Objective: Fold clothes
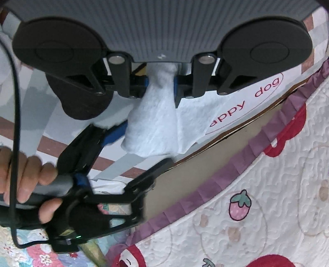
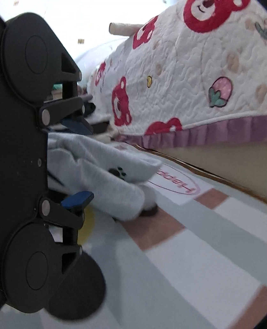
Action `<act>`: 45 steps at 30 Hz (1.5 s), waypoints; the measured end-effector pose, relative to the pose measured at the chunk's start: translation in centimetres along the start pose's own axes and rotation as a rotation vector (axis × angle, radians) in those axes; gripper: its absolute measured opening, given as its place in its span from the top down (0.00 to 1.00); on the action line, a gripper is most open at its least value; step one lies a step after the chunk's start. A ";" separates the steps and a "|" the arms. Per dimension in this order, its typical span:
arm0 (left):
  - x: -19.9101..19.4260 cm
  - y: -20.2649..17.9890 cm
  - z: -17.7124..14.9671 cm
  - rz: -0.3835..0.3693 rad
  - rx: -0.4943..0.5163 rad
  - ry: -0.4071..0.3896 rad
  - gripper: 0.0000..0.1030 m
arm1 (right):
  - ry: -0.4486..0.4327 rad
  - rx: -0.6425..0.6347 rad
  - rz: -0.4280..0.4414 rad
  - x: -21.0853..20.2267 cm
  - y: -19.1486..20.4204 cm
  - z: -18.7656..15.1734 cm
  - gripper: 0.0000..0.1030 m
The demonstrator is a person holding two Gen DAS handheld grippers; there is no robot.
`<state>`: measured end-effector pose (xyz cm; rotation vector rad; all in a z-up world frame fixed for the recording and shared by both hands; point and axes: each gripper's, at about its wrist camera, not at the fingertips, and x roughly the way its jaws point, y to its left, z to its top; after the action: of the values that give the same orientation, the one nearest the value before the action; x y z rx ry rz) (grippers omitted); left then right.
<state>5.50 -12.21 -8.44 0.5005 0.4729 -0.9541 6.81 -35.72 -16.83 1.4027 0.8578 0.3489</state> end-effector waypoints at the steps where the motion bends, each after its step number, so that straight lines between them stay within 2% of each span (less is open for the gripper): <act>1: 0.0 0.0 0.0 -0.001 -0.001 -0.002 0.81 | 0.024 -0.005 -0.026 0.7 0.2 0.0 0.31; 4: -0.1 0.1 -0.1 -0.003 -0.003 -0.009 0.81 | 0.049 -0.002 -0.109 1.7 0.7 0.1 0.29; 8: -0.3 -0.1 -0.2 -0.016 0.012 -0.015 0.81 | 0.038 0.051 -0.127 2.3 0.4 0.8 0.28; 9: -0.3 -0.2 -0.3 -0.021 0.016 -0.015 0.81 | 0.031 0.057 -0.133 2.8 0.1 1.2 0.31; 11: -0.4 -0.4 -0.3 -0.031 0.022 -0.014 0.81 | 0.015 -0.007 -0.182 3.6 0.6 2.2 0.52; 12: -0.4 -0.5 -0.4 -0.035 0.026 -0.014 0.81 | 0.007 -0.046 -0.210 4.0 1.0 2.6 0.66; 13: -0.4 -0.6 -0.4 -0.040 0.029 -0.014 0.81 | 0.004 -0.118 -0.238 4.3 1.8 2.8 0.73; 15: -0.3 -0.7 -0.5 -0.052 0.026 -0.016 0.79 | 0.007 -0.322 -0.297 4.7 4.0 2.6 0.76; 18: 0.0 -0.7 -0.6 -0.080 0.011 -0.007 0.79 | 0.002 -0.531 -0.374 5.0 5.6 1.9 0.77; 19: 0.2 -0.8 -0.7 -0.100 0.001 0.004 0.77 | -0.005 -0.540 -0.383 5.0 5.4 2.0 0.77; 23: 0.7 -0.8 -0.8 -0.188 -0.035 0.037 0.71 | -0.047 -0.448 -0.352 4.4 2.9 3.5 0.76; 24: 0.4 -0.4 -0.7 -0.192 -0.055 0.030 0.70 | -0.068 -0.429 -0.346 4.1 2.3 3.7 0.76; 25: 0.1 0.0 -0.7 -0.195 -0.075 0.022 0.65 | -0.090 -0.413 -0.344 3.8 1.9 4.0 0.76; 26: -0.2 0.4 -0.7 -0.198 -0.095 0.014 0.57 | -0.115 -0.418 -0.349 3.3 1.9 4.1 0.75; 27: -0.5 0.8 -0.6 -0.202 -0.115 0.007 0.54 | -0.141 -0.436 -0.357 2.7 2.1 4.2 0.69; 31: -1.6 2.4 -0.5 -0.215 -0.196 -0.024 0.52 | -0.247 -0.505 -0.387 0.5 2.9 4.4 0.67; 34: -1.0 4.8 -1.6 -0.169 -0.323 0.012 0.49 | -0.236 -0.671 -0.371 -0.1 5.1 2.7 0.67; 38: 0.5 8.5 -3.6 -0.082 -0.521 0.085 0.50 | -0.121 -0.926 -0.404 2.2 6.7 -0.6 0.67; 40: 1.2 10.4 -4.6 -0.038 -0.620 0.122 0.51 | -0.074 -0.965 -0.434 3.9 6.3 -1.0 0.66; 43: 2.2 12.9 -5.9 0.030 -0.750 0.173 0.53 | -0.056 -0.974 -0.476 6.0 5.0 0.3 0.67; 44: 2.0 12.9 -5.8 0.055 -0.736 0.176 0.53 | -0.058 -0.969 -0.471 6.2 4.7 0.8 0.67; 45: 1.9 12.8 -5.7 0.079 -0.722 0.179 0.53 | -0.062 -0.971 -0.473 6.3 4.5 1.1 0.74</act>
<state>16.50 -3.87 -11.55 -0.0542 0.9040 -0.6041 12.96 -31.45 -14.57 0.2962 0.7738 0.2884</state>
